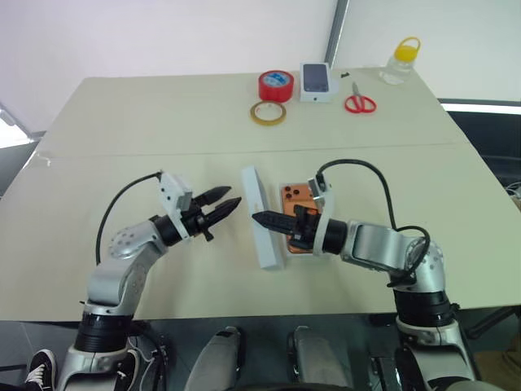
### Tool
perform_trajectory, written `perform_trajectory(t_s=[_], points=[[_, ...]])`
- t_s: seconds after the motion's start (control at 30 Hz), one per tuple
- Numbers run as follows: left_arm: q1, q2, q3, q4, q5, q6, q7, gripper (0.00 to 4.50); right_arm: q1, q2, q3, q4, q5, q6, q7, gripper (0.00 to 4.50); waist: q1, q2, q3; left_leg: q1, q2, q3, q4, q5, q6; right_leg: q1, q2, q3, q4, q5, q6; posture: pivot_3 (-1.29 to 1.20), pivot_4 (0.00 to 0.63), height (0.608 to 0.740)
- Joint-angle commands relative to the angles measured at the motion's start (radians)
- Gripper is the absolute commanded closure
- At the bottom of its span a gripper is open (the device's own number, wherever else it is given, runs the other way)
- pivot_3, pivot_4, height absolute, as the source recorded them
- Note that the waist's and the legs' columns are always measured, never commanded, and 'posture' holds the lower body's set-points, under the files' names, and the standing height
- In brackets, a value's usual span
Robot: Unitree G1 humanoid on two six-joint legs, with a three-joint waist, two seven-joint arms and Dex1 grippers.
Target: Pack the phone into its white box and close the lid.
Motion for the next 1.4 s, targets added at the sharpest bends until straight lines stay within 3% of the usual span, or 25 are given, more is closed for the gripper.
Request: perform_trajectory(t_s=[0.03, 0.63, 0.73, 0.97, 1.07, 1.23, 1.4], points=[[0.018, -0.008, -0.024, -0.048, 0.007, -0.009, 0.003, 4.44, -0.02, 0.002, 0.005, 0.001, 0.032, -0.046, -0.005, 4.5, 0.003, 0.0, 0.0, 0.0, 0.0, 0.0, 0.0, 0.0, 0.0, 0.0, 0.0, 0.0, 0.0, 0.0, 0.0, 0.0, 0.15, 0.74], [-0.049, -0.121, -0.111, 0.079, 0.1, -0.065, 0.043, 4.44, -0.053, -0.043, -0.02, 0.095, 0.029, -0.142, 0.03, 4.5, 0.009, 0.0, 0.0, 0.0, 0.0, 0.0, 0.0, 0.0, 0.0, 0.001, 0.0, 0.0, -0.001, 0.0, 0.0, 0.0, 0.15, 0.74], [-0.05, -0.127, -0.128, 0.093, 0.11, -0.069, 0.04, 4.5, -0.032, -0.042, -0.025, 0.09, 0.026, -0.142, 0.046, 3.58, 0.011, 0.0, 0.0, 0.0, 0.0, 0.0, 0.0, 0.0, 0.0, 0.001, 0.0, 0.0, -0.001, 0.0, 0.0, 0.0, 0.15, 0.74], [-0.086, -0.166, -0.147, 0.142, 0.128, -0.081, 0.045, 4.5, -0.064, -0.115, -0.051, 0.101, -0.069, -0.136, 0.114, 0.03, 0.011, 0.0, 0.0, 0.0, 0.0, 0.0, 0.0, 0.0, 0.0, 0.001, 0.0, 0.0, -0.001, 0.0, 0.0, 0.0, 0.15, 0.74], [-0.126, -0.202, -0.158, 0.185, 0.138, -0.09, 0.054, 4.5, -0.109, -0.234, -0.108, 0.12, -0.192, -0.116, 0.282, 0.03, 0.014, 0.0, 0.0, 0.0, -0.001, 0.0, 0.001, 0.0, 0.001, 0.001, 0.0, -0.001, -0.001, 0.0, 0.0, 0.0, 0.15, 0.74], [-0.164, -0.248, -0.188, 0.241, 0.16, -0.111, 0.045, 4.5, -0.133, -0.457, -0.075, 0.136, -0.56, -0.143, 0.633, 0.03, 0.015, 0.0, 0.001, -0.001, -0.001, 0.0, 0.004, -0.002, 0.004, 0.004, 0.0, -0.003, -0.003, -0.001, 0.002, 0.0, 0.15, 0.74], [-0.213, -0.32, -0.234, 0.33, 0.184, -0.131, 0.034, 4.5, -0.132, -0.486, -0.062, 0.196, -0.819, -0.225, 0.768, 0.03, 0.015, -0.001, 0.001, -0.001, -0.001, 0.001, 0.005, -0.002, 0.004, 0.004, 0.0, -0.002, -0.002, -0.001, 0.002, 0.0, 0.15, 0.74]])
